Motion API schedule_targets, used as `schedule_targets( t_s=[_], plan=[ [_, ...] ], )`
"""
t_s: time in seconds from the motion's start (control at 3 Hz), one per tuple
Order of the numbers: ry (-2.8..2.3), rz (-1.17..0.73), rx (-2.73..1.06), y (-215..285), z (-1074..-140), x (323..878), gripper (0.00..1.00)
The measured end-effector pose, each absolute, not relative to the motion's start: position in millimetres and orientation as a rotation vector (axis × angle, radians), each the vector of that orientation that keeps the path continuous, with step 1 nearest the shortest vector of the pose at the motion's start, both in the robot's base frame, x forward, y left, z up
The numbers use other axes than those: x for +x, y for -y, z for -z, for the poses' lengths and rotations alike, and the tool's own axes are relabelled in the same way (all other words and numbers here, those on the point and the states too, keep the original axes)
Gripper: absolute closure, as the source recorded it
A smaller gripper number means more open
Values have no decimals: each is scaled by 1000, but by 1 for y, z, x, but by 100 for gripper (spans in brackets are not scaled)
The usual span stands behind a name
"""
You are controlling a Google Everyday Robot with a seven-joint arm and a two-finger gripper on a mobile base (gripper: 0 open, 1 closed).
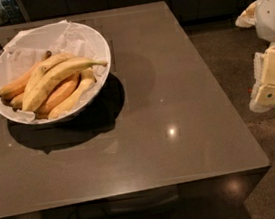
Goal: Pick banana from white bowl
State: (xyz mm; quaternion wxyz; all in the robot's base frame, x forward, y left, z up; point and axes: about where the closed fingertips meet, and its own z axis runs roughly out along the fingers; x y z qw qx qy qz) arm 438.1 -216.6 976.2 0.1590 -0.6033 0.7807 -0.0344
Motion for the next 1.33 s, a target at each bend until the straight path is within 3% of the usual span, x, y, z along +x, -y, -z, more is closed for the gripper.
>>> schedule_targets(
  t_s=[0.67,1.33],
  plan=[
    [-2172,111,-1765,210,-981,439,0],
    [-1919,191,-2051,151,-995,453,0]
  ],
)
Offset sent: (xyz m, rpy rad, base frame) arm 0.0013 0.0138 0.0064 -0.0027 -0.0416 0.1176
